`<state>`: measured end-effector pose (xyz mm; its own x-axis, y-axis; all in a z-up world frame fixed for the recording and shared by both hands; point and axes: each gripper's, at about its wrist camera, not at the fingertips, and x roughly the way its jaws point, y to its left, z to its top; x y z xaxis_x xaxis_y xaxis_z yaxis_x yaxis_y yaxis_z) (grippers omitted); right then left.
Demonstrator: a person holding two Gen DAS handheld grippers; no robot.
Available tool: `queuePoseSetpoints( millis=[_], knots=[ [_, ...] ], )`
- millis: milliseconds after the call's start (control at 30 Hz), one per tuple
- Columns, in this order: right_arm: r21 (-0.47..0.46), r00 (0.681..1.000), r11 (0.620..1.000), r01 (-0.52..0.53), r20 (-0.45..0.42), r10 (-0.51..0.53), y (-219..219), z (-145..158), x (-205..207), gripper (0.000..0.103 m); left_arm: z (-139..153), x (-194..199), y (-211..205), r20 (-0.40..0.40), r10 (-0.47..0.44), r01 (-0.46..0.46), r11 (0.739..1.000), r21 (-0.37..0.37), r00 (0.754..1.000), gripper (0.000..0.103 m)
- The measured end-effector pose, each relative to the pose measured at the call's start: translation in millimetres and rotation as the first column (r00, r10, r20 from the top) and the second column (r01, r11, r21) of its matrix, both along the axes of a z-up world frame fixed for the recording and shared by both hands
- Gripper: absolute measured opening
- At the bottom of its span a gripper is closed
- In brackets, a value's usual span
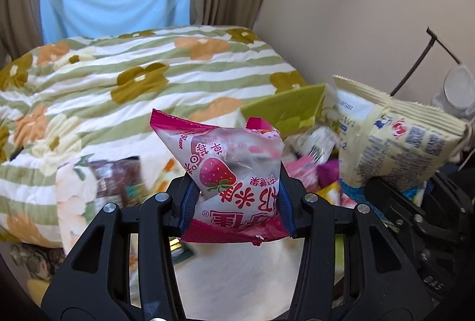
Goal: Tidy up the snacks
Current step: 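Carry both bags into the green box and open both tools to release them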
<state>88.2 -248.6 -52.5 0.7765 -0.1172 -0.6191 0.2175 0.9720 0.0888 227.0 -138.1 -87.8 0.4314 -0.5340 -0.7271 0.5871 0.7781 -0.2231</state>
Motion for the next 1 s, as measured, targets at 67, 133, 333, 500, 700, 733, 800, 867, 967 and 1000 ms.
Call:
queuePoseSetpoints(
  millis=[67, 133, 333, 500, 700, 733, 800, 867, 967, 1000],
  knots=[
    [0.0, 1.0, 1.0, -0.009, -0.008, 0.009, -21, 4, 3, 0.049, 7, 0, -21, -0.005, 0.005, -0.005, 1.0, -0.018, 1.0, 0.043],
    [-0.003, 1.0, 1.0, -0.019, -0.015, 0.019, -47, 8, 6, 0.049, 11, 1, -47, -0.002, 0.012, -0.012, 1.0, -0.01, 1.0, 0.043],
    [-0.018, 0.997, 0.998, -0.062, -0.046, 0.061, -108, 9, 14, 0.049, -5, 16, -121, -0.062, 0.034, -0.035, 0.999, -0.01, 0.998, 0.043],
    [-0.005, 0.992, 0.996, -0.089, -0.086, 0.089, -140, -1, 18, 0.049, -24, 19, -146, -0.085, 0.091, -0.088, 0.995, 0.037, 0.992, 0.101],
    [0.022, 0.986, 0.993, -0.114, -0.119, 0.115, -158, -16, 19, 0.049, -26, 2, -125, -0.099, 0.147, -0.142, 0.989, 0.05, 0.984, 0.101],
    [0.02, 0.985, 0.993, -0.118, -0.123, 0.12, -158, -17, 20, 0.049, -24, -3, -120, -0.092, 0.159, -0.153, 0.986, 0.063, 0.983, 0.101],
    [0.006, 0.982, 0.991, -0.132, -0.132, 0.131, -160, -17, 24, 0.049, -21, -10, -109, -0.077, 0.174, -0.168, 0.982, 0.081, 0.982, 0.101],
    [-0.012, 0.98, 0.99, -0.142, -0.141, 0.139, -162, -16, 31, 0.049, -15, -17, -101, -0.053, 0.185, -0.179, 0.979, 0.101, 0.981, 0.101],
    [-0.031, 0.977, 0.988, -0.15, -0.16, 0.143, -164, -18, 44, 0.049, -7, -22, -94, -0.018, 0.2, -0.197, 0.973, 0.124, 0.98, 0.101],
    [-0.036, 0.975, 0.988, -0.152, -0.168, 0.144, -164, -19, 49, 0.049, -6, -22, -92, -0.014, 0.202, -0.199, 0.972, 0.127, 0.979, 0.101]
  ],
)
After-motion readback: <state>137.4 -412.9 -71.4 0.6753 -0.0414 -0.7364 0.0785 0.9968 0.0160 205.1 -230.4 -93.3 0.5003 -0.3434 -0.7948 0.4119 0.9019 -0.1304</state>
